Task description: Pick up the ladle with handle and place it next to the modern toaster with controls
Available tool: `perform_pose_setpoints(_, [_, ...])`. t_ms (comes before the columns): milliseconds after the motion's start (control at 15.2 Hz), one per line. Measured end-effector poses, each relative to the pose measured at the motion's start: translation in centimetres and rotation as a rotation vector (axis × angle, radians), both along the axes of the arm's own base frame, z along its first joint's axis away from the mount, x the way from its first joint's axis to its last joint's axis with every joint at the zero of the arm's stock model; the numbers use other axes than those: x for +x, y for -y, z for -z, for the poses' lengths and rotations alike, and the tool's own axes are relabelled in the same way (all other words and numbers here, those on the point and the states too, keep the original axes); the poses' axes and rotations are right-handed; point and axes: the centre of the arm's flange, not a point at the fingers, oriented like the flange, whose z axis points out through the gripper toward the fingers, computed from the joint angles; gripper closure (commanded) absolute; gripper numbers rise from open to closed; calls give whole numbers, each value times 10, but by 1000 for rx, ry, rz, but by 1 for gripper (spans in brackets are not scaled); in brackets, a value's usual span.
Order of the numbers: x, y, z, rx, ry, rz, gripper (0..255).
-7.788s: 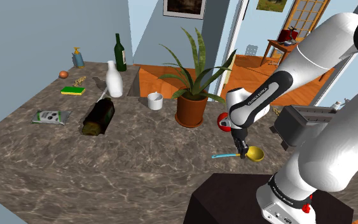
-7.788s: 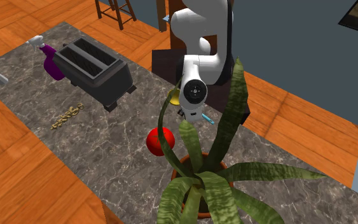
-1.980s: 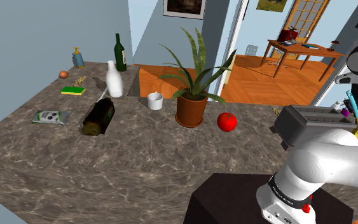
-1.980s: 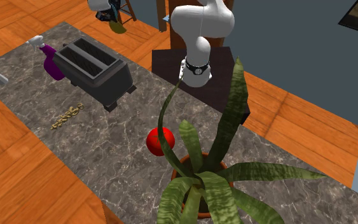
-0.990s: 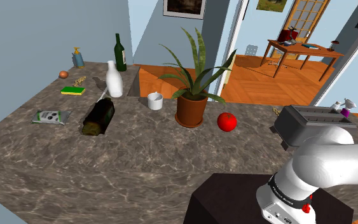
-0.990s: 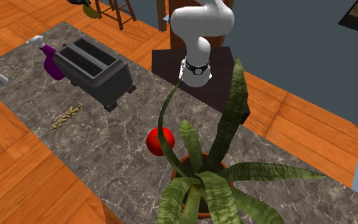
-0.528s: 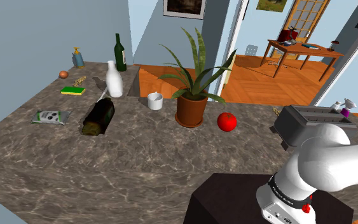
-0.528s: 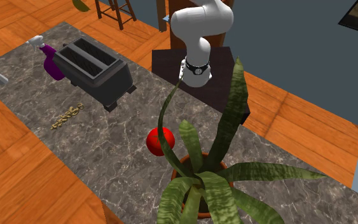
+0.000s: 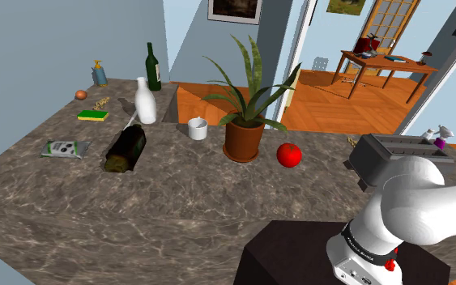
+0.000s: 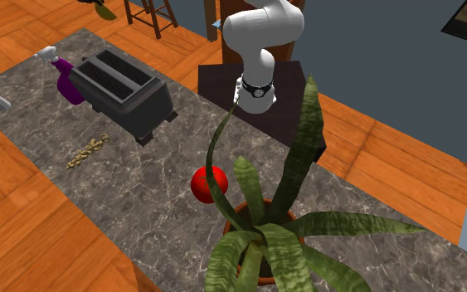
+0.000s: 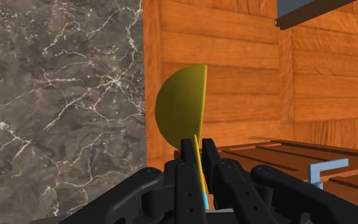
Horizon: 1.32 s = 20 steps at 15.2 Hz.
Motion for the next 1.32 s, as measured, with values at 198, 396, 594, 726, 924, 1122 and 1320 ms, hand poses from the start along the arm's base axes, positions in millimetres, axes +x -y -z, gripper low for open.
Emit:
perform_pose_setpoints(198, [0, 1, 17, 0, 0, 0, 255])
perform_pose_setpoints(396, [1, 2, 32, 0, 0, 0, 255])
perform_pose_setpoints(594, [-1, 1, 48, 0, 0, 0, 255])
perform_pose_setpoints(726, [-2, 2, 59, 0, 0, 0, 255])
perform_pose_setpoints(924, [-1, 1, 75, 0, 0, 0, 255])
perform_pose_setpoints(1122, [1, 2, 91, 0, 0, 0, 255])
perform_pose_setpoints(1320, [-1, 2, 106, 0, 0, 0, 255])
